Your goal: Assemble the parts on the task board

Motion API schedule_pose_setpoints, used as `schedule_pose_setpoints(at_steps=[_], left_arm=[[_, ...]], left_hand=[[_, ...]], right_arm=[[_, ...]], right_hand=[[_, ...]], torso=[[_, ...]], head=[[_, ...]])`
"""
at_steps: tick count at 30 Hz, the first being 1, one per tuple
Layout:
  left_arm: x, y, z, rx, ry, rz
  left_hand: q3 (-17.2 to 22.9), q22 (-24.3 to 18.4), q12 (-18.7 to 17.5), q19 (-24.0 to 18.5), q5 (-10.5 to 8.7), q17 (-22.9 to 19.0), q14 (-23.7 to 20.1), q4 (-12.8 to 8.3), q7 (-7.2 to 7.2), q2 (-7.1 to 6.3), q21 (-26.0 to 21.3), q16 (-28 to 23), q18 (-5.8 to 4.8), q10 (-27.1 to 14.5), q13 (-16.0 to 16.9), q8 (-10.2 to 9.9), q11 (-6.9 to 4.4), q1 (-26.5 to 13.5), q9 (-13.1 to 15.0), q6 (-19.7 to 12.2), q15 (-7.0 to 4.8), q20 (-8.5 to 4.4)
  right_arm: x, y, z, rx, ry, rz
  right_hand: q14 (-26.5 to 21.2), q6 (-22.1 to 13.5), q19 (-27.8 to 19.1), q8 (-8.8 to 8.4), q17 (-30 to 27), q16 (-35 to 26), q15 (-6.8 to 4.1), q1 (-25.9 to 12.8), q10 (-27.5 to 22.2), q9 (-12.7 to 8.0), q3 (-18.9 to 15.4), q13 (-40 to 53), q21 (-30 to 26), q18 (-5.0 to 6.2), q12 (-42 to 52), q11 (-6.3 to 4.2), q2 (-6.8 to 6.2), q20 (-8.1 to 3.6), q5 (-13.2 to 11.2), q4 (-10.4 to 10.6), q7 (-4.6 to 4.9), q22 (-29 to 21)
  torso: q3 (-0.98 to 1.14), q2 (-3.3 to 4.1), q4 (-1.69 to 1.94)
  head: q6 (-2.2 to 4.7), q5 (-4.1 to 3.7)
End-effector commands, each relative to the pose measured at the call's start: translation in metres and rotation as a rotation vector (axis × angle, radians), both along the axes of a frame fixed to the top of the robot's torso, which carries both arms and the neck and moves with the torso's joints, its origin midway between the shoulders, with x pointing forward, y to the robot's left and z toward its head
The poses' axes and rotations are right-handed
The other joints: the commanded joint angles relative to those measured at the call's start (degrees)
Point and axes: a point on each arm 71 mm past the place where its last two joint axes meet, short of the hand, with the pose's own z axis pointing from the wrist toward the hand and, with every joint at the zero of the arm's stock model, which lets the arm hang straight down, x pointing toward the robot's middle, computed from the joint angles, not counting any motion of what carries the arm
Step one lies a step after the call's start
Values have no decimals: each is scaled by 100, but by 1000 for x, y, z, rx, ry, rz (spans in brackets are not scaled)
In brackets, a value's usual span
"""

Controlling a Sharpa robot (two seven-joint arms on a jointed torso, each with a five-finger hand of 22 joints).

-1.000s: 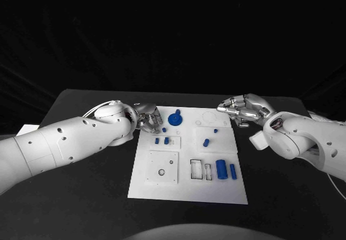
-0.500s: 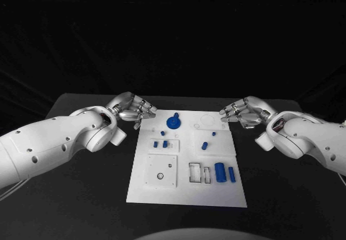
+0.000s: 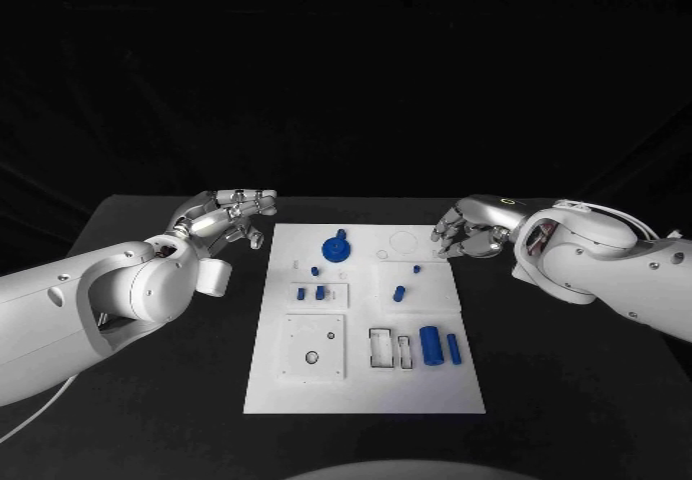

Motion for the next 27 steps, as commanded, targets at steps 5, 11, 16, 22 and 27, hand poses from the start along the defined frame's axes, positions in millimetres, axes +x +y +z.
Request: schedule_pose_setpoints(at_steps=[5, 11, 16, 22, 27], left_arm=[[-4, -1, 2, -97, 7, 21], [-6, -4, 2, -103, 9, 11], [-7, -4, 2, -105, 12, 5], [-7, -4, 2, -105, 15, 3], [-7, -5, 1, -104, 16, 0]], left_hand=[[-41, -6, 62, -32, 37, -6, -33, -9, -22, 45, -34, -18, 88, -65, 32, 18, 1, 2, -8, 13, -6, 4], [-52, -12, 96, -28, 39, -3, -31, -19, -17, 49, -42, -14, 88, -102, 52, 15, 5, 8, -11, 2, -4, 4], [-59, -6, 125, -21, 40, 4, -27, -27, -12, 56, -34, -7, 85, -135, 68, 13, 9, 15, -13, -8, -2, 5], [-68, 32, 154, -3, 41, 43, -10, -36, -5, 59, 17, 16, 75, -169, 84, 9, 15, 21, -16, -21, 1, 6], [-75, 47, 182, 10, 42, 67, 3, -42, 1, 64, 39, 33, 70, -195, 98, 6, 19, 25, -18, -32, 4, 7]], right_arm=[[-3, 13, -6, -263, -73, 31], [-4, 25, -11, -255, -77, 63], [-5, 33, -17, -240, -60, 86], [-7, 41, -25, -228, -21, 110], [-6, 45, -31, -223, -8, 117]], right_hand=[[439, 52, 44, -7, 749, -46, 2, -124, 84, -158, 226, -192, -51, 65, -91, -17, -152, 2, 38, 48, -57, -52], [436, 85, 58, -8, 704, -73, 0, -169, 117, -257, 422, -315, -79, 72, -121, -15, -244, -20, 72, 82, -46, -98], [427, 42, 28, -14, 635, -116, 14, -194, 69, -371, 640, -458, -204, 104, -142, 9, -335, -15, 83, 110, -13, -284], [414, 13, 4, -10, 548, -169, 46, -230, -25, -505, 891, -656, -332, 130, -145, 59, -435, 24, 83, 159, 42, -466], [412, 21, 8, -6, 525, -177, 56, -236, -34, -569, 1027, -753, -372, 137, -138, 70, -466, 39, 84, 187, 55, -520]], torso=[[6, 6, -14], [11, 7, -2], [14, 6, 3], [10, 3, -5], [12, 4, -10]], head=[[0, -5], [2, -17], [-3, -13], [-8, 5], [-12, 17]])
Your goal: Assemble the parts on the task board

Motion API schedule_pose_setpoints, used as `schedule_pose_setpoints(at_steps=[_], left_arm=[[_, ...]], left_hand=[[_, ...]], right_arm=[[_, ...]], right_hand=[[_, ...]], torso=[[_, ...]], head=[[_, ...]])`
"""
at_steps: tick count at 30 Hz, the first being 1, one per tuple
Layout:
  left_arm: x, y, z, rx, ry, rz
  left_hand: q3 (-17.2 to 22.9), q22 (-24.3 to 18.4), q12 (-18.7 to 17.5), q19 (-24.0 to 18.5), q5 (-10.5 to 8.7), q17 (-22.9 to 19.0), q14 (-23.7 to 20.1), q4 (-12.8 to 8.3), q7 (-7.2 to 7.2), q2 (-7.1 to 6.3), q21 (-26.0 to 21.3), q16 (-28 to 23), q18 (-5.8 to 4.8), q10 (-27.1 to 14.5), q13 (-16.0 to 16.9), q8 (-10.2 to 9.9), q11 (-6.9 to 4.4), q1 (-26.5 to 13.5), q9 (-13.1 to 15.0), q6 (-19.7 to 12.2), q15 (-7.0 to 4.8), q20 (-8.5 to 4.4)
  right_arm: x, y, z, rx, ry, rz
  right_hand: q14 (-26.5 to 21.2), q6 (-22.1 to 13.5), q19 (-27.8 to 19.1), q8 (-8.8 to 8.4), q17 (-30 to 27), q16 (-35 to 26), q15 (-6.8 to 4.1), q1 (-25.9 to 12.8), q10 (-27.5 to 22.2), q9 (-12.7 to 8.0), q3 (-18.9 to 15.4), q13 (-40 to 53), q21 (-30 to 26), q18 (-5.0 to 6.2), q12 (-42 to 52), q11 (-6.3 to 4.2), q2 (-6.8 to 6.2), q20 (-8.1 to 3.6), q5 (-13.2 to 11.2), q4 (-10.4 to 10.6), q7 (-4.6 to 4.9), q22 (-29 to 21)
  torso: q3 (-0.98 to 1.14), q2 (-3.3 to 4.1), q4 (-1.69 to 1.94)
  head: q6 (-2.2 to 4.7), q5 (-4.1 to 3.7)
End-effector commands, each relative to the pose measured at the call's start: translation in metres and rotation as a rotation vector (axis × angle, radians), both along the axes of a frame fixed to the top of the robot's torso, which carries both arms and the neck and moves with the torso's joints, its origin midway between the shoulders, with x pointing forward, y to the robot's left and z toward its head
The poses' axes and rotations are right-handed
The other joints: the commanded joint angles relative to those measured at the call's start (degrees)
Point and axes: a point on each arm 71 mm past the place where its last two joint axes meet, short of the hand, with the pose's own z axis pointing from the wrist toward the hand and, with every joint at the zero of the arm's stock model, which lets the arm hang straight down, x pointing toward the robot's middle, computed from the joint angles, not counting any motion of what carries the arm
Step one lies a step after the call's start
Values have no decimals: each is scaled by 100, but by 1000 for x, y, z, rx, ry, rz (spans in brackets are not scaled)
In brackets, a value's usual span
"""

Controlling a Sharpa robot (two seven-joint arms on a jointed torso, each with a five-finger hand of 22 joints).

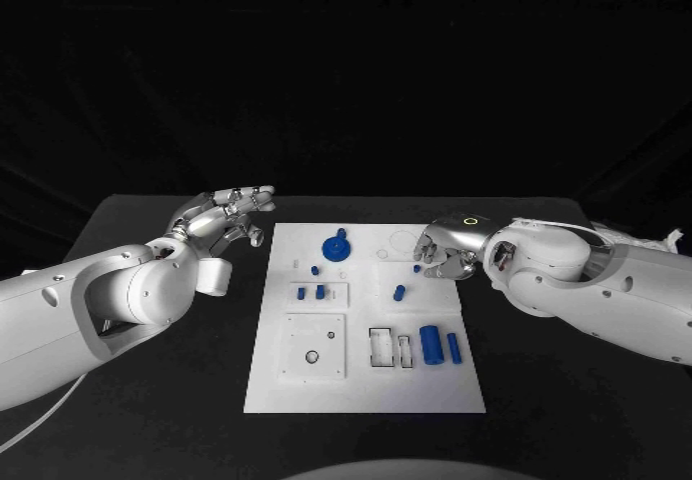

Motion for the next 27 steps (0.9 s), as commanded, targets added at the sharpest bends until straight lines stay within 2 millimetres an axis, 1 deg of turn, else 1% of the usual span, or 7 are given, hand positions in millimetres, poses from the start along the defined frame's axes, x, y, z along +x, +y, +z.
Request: schedule_pose_setpoints(at_steps=[1, 3, 9, 14, 19, 24, 27], left_arm=[[-1, -3, 1, -18, -8, -16], [-1, -3, 1, -18, -8, -16], [-1, -3, 1, -16, -6, -19], [-1, -4, 1, -16, -5, -22], [-1, -4, 1, -14, -4, -22], [-1, -4, 1, -11, -3, -24], [-1, -4, 1, -10, -3, -26]], left_hand=[[-36, 19, 26, 10, 16, 14, 3, -3, 2, 41, 38, 34, 71, -59, 13, 6, -2, 3, -7, -32, 4, 7], [-38, 25, 35, 15, 16, 25, 9, -7, 5, 42, 46, 41, 70, -68, 18, 4, 0, 5, -8, -37, 5, 7], [-44, 32, 54, 23, 16, 37, 16, -10, 14, 43, 57, 51, 67, -88, 28, 0, 6, 6, -9, -49, 8, 8], [-47, 42, 67, 29, 16, 42, 20, -14, 19, 44, 70, 56, 64, -102, 35, -3, 10, 9, -10, -57, 11, 10], [-48, 44, 73, 32, 16, 48, 22, -16, 20, 45, 73, 60, 63, -108, 37, -3, 11, 10, -10, -59, 12, 10], [-52, 51, 97, 41, 17, 60, 31, -21, 25, 51, 84, 71, 61, -136, 50, -5, 16, 13, -10, -70, 16, 13], [-52, 51, 97, 41, 17, 60, 31, -21, 25, 51, 84, 71, 61, -136, 50, -5, 16, 13, -10, -70, 16, 13]], right_arm=[[0, 2, -5, -17, 22, 12], [1, 3, -6, -17, 23, 12], [3, 5, -8, -15, 23, 11], [5, 6, -10, -15, 20, 9], [7, 9, -12, -12, 20, 14], [7, 12, -15, -17, 31, 19], [8, 12, -17, -25, 44, 18]], right_hand=[[412, -6, 9, -6, 518, -13, 57, 3, -33, -25, 67, -39, -40, 51, -23, 28, -61, 39, 37, 8, 44, -26], [412, -4, 9, -6, 516, -14, 58, 2, -32, -33, 87, -52, -46, 52, -23, 29, -61, 41, 37, 14, 47, -35], [410, 6, 20, -6, 502, -12, 69, -5, -35, -113, 310, -173, -79, 56, -21, 44, -56, 53, -29, 71, 65, -82], [409, 16, 27, -4, 494, -9, 76, -22, -30, -167, 471, -252, -97, 59, -18, 54, -81, 60, -75, 118, 80, -109], [409, 23, 28, -3, 493, -5, 79, -27, -25, -193, 559, -286, -110, 60, -16, 56, -91, 64, -78, 144, 84, -130], [407, 41, 29, 2, 485, -6, 80, -34, -10, -215, 650, -308, -121, 62, -12, 55, -87, 66, -77, 177, 83, -147], [406, 82, 33, 10, 481, -4, 74, -44, 32, -230, 732, -315, -124, 62, -3, 46, -94, 64, -83, 208, 77, -153]], torso=[[1, 1, -6], [1, 1, -1], [1, 3, 0], [1, 1, -1], [0, 4, -5], [-1, 3, -1], [-1, -1, 1]], head=[[-5, 11], [-7, 9], [-3, 10], [-11, 16], [-11, 22], [-15, 31], [-29, 27]])
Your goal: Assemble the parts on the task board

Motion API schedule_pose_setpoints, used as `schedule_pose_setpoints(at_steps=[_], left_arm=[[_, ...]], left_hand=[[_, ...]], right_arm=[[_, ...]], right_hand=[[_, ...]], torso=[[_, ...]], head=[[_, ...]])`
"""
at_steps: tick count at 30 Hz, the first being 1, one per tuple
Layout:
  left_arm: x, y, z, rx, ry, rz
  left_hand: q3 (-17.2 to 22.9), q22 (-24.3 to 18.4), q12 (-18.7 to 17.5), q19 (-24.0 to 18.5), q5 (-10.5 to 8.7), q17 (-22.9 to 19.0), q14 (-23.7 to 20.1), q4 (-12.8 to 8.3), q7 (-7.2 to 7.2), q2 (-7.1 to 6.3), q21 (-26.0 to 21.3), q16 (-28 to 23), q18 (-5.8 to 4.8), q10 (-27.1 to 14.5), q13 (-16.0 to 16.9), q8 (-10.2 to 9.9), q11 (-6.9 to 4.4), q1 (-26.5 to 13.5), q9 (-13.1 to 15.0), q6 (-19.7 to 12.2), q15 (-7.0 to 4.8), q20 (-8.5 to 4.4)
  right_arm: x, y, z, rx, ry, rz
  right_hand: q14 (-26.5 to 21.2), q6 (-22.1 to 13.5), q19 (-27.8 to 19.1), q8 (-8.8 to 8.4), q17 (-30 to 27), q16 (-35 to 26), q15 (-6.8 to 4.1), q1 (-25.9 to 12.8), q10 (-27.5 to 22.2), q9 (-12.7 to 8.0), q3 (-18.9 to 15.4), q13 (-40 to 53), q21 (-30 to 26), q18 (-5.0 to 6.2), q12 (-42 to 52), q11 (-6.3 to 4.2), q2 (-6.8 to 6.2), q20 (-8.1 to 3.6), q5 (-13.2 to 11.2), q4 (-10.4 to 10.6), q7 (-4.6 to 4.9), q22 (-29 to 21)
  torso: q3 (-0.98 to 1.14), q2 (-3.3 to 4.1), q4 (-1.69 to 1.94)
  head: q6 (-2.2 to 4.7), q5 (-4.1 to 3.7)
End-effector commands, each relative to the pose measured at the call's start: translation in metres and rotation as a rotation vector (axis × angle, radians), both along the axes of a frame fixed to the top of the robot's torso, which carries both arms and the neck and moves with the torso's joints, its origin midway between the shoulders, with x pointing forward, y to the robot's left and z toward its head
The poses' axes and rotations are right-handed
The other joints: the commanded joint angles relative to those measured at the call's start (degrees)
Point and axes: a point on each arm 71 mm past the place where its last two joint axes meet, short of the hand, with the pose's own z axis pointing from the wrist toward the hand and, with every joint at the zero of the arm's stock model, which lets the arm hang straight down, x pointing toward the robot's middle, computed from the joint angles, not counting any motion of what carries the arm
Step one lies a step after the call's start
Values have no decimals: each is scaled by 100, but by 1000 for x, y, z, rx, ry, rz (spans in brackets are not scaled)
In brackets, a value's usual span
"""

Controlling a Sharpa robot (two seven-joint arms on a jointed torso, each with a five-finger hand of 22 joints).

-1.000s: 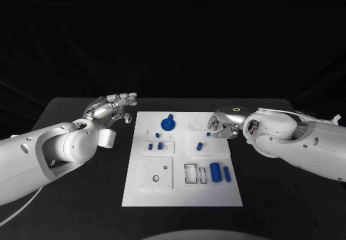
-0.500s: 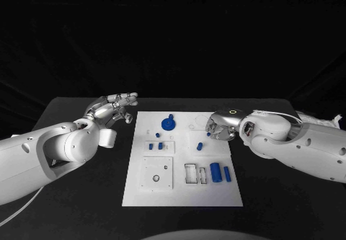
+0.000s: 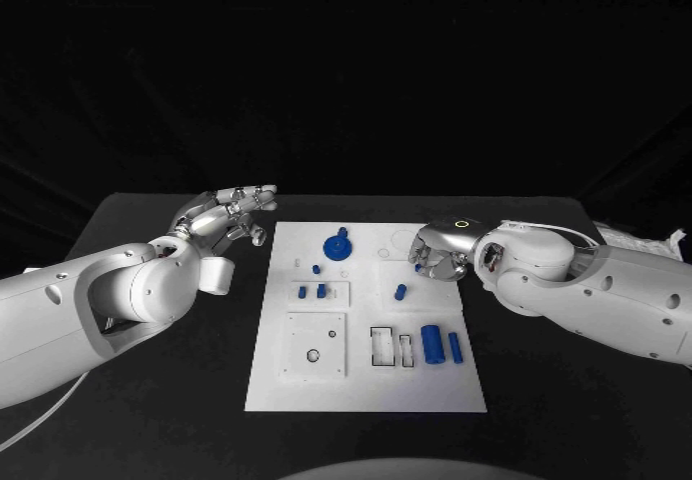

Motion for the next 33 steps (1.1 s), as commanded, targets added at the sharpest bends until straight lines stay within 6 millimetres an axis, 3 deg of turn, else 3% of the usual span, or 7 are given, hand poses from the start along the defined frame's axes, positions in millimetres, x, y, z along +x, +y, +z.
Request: schedule_pose_setpoints(at_steps=[1, 20, 26, 33], left_arm=[[-1, -3, 1, -9, -5, -22], [-1, -3, 1, -3, -2, -26], [-2, -3, 1, -1, -3, -27], [-1, -3, 1, 1, -3, -24]], left_hand=[[-36, 7, 16, 41, 17, 4, 30, -4, 5, 51, 18, 19, 62, -39, 5, -5, -10, 13, -6, -48, 16, 13], [-36, 11, 49, 49, 19, 8, 36, -17, 9, 62, 25, 28, 60, -79, 21, -5, -5, 28, -5, -59, 19, 16], [-36, 11, 49, 49, 19, 8, 36, -17, 9, 62, 25, 28, 60, -79, 21, -5, -5, 28, -5, -59, 19, 16], [-34, 10, 64, 53, 21, 5, 37, -23, 11, 71, 23, 29, 60, -96, 28, -4, -3, 37, -4, -63, 20, 17]], right_arm=[[-1, 2, -4, -24, 25, 15], [-2, 3, -14, -79, 60, 5], [-2, 5, -15, -74, 31, 1], [-3, 7, -12, -43, -5, 5]], right_hand=[[406, 56, 14, 13, 483, -3, 30, -3, 51, -13, 71, -5, -23, 63, -2, 4, -52, 41, -28, 24, -6, -12], [412, 374, 45, 69, 511, 36, -39, 44, 389, -18, 343, 20, -13, 58, 34, -84, -62, -24, -74, 99, -71, -10], [415, 459, 56, 72, 524, 51, -64, 129, 481, -15, 497, 24, -4, 54, 20, -110, 51, -48, -277, 117, -89, -1], [416, 485, 59, 68, 534, 60, -67, 162, 512, -14, 580, 24, -1, 52, 8, -115, 96, -56, -307, 124, -87, 0]], torso=[[-2, -5, 3], [2, -5, 0], [0, -1, -3], [1, -4, 1]], head=[[-17, -3], [-38, 10], [-44, 9], [-50, -2]])
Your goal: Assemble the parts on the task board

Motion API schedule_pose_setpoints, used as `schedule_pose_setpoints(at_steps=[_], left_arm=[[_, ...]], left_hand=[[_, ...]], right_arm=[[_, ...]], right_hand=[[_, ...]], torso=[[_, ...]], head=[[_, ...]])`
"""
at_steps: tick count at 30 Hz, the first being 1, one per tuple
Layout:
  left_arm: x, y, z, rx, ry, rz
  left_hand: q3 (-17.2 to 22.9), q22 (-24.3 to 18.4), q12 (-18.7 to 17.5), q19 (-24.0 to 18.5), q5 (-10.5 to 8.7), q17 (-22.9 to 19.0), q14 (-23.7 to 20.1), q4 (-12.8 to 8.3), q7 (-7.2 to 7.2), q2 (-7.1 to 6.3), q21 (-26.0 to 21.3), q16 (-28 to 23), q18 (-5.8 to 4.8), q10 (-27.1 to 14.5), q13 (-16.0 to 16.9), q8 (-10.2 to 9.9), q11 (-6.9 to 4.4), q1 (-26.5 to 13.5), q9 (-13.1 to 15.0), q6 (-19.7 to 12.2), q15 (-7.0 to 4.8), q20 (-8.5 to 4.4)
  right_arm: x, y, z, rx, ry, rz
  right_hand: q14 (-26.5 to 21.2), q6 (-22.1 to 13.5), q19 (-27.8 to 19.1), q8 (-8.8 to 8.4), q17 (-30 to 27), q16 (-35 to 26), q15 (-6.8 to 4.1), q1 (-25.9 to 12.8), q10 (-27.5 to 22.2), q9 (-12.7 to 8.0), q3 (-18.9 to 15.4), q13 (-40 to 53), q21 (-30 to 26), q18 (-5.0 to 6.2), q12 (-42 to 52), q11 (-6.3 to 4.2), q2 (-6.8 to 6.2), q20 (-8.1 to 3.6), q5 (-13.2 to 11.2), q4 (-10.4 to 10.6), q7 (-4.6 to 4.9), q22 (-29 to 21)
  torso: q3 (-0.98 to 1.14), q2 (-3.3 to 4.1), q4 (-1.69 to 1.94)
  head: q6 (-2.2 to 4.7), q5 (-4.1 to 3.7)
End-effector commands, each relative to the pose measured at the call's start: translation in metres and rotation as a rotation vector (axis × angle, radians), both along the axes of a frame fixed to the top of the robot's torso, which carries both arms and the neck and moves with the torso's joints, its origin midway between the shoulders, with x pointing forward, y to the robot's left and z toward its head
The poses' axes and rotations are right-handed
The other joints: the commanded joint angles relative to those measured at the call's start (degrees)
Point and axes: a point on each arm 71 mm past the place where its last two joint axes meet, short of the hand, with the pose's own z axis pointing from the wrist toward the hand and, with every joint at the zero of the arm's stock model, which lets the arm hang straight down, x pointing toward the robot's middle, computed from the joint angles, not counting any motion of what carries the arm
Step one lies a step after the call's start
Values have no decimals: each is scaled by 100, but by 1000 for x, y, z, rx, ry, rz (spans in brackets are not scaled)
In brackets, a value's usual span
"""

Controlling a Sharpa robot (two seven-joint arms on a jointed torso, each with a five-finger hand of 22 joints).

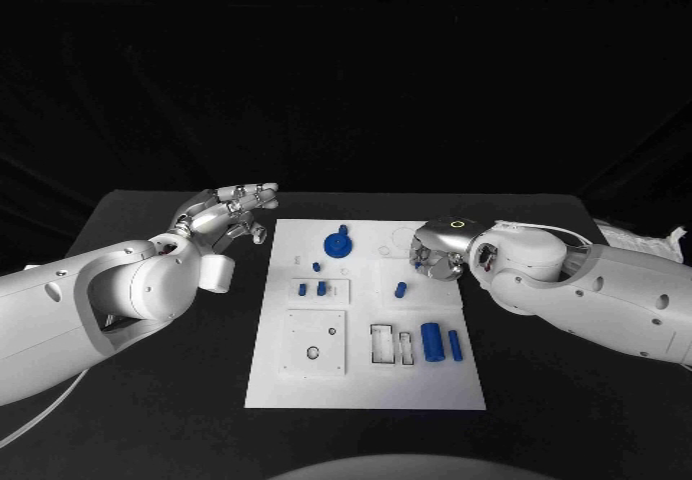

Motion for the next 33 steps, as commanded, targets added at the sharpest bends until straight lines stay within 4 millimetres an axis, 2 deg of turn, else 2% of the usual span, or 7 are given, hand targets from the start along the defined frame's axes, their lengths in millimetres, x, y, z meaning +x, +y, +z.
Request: schedule_pose_setpoints(at_steps=[1, 15, 23, 33], left_arm=[[-1, -2, 1, -3, -9, -17], [0, -1, 1, 7, -11, -13], [0, 0, 0, 9, -10, -10], [1, 1, 0, 10, -10, -9]], left_hand=[[-18, 4, 32, 31, 21, 7, 37, -7, -9, 40, 23, 29, 61, -54, 11, -4, -4, 7, -6, -41, 20, -4], [-19, -6, 52, 33, 20, 0, 38, -14, -3, 47, 12, 29, 62, -91, 21, -3, 3, 13, -5, -49, 24, -2], [-20, -11, 58, 33, 20, -10, 35, -16, -2, 48, 4, 26, 63, -106, 24, -3, 6, 13, -5, -51, 26, -1], [-22, -11, 65, 34, 20, -7, 36, -18, 0, 50, 4, 28, 63, -126, 27, -2, 9, 13, -5, -54, 29, 0]], right_arm=[[-4, 2, -5, -3, -6, 10], [-10, -1, 4, 47, -24, 10], [-15, -5, 14, 63, -39, 7], [-22, -3, 28, 93, -61, 20]], right_hand=[[416, 30, 16, 16, 536, 38, -23, 53, 40, 8, 46, -5, -1, 52, 19, -10, 49, -12, -29, -4, 0, 6], [415, 27, 17, 8, 530, 35, -21, 58, 26, 6, 64, -10, 0, 51, 4, -4, 30, -14, -39, -11, 8, 6], [415, 30, 18, 7, 532, 37, -20, 56, 26, 6, 65, -11, 1, 51, 3, -3, 19, -14, -45, -13, 10, 8], [414, 34, 20, 7, 530, 36, -19, 53, 29, 6, 67, -11, 3, 50, 2, -2, 9, -14, -50, -13, 11, 10]], torso=[[0, -1, 3], [-2, -4, 0], [-3, -2, -4], [-2, -1, 8]], head=[[-1, -6], [-5, 1], [-15, -5], [-15, -9]])
